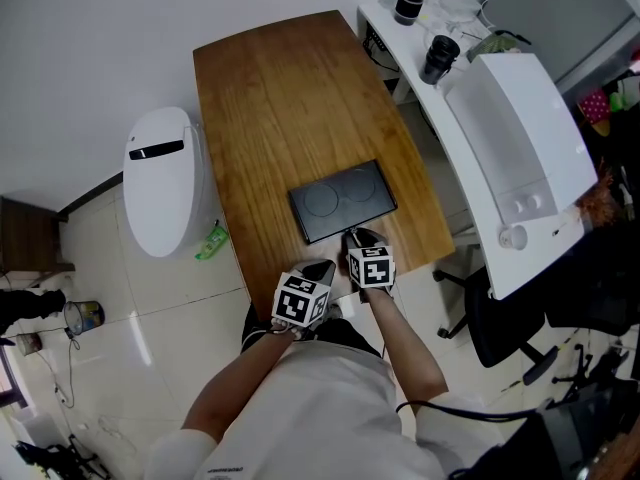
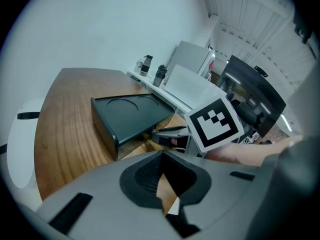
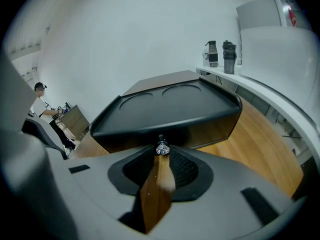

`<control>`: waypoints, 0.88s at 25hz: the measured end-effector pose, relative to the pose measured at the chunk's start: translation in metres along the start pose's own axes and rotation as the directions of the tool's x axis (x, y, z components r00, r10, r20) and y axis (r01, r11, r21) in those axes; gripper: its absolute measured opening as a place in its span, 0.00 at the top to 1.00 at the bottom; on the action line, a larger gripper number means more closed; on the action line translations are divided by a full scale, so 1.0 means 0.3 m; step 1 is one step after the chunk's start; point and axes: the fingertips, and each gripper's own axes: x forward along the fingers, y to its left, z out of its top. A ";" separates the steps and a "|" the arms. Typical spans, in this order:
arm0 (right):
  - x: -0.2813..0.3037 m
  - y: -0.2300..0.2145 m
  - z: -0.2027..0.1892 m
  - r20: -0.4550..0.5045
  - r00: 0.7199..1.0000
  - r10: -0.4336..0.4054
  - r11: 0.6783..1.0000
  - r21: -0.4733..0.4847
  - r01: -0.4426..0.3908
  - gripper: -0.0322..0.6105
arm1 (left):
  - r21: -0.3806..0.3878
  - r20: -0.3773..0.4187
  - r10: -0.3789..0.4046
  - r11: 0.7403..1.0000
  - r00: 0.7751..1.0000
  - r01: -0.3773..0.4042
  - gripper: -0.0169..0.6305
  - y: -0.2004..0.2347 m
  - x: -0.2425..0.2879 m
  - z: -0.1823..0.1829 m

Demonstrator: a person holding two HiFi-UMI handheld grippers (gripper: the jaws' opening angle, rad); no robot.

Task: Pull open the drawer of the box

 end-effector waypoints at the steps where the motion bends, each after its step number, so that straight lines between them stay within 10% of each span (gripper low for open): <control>1: 0.003 -0.002 0.001 -0.001 1.000 -0.003 1.000 -0.003 0.003 0.82 | 0.000 0.001 0.001 1.000 1.000 -0.001 0.97 0.003 0.001 0.002; 22: -0.008 0.001 -0.015 0.003 1.000 -0.001 0.999 -0.033 0.001 0.86 | -0.012 0.001 0.015 1.000 1.000 -0.015 0.97 -0.002 -0.006 -0.016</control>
